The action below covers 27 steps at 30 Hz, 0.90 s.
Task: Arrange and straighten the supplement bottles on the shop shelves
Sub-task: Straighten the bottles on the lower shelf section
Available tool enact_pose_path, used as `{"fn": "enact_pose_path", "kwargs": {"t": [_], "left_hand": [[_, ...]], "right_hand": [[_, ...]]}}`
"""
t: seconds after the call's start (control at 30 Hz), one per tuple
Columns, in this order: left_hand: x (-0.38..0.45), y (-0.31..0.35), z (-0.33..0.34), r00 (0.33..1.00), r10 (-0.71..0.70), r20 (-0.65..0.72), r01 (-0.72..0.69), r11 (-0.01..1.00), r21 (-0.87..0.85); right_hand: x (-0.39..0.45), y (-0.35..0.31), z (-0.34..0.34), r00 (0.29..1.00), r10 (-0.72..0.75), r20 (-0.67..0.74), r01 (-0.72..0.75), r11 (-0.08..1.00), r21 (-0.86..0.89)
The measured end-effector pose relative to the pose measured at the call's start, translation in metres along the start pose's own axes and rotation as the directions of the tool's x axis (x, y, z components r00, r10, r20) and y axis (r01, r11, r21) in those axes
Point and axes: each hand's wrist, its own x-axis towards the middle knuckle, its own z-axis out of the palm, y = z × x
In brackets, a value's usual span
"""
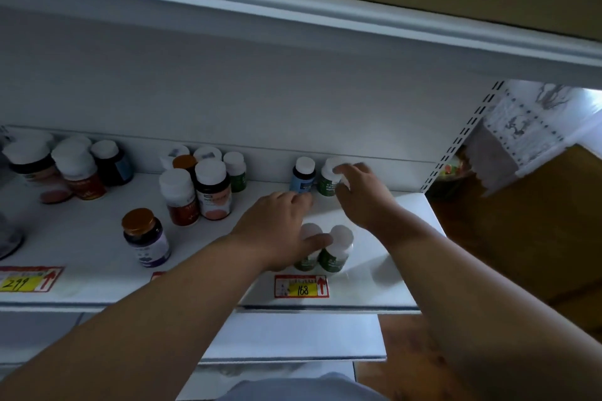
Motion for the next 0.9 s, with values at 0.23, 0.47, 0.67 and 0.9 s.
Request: {"fn": "enact_pose_path", "kwargs": {"t": [0.23, 0.47, 0.67, 0.9], "left_hand": [[-0.004, -0.001, -0.01, 0.996, -0.05, -0.074, 0.046, 0.997, -0.059], [-0.049, 0.003, -0.003, 0.925, 0.018, -0.381, -0.02, 1.0, -0.002], [-0.066, 0.001, 0.006, 0.941, 0.1, -0.323, -0.087, 0.995, 0.057], [-0.072, -0.006, -0.001, 0.966, 0.125, -0.226, -0.123, 0.992, 0.022]], "right_hand": [[0.063, 0.005, 0.016, 0.994, 0.02, 0.105, -0.001, 0.985, -0.172], [0.05, 0.003, 0.013, 0.996, -0.026, 0.087, 0.037, 0.99, -0.136], [0.029, -0.041, 0.019, 0.946, -0.175, 0.274, 0.181, 0.983, 0.002], [0.022, -0.068, 0.036, 0.885, -0.178, 0.43, 0.168, 0.984, 0.061]]}}
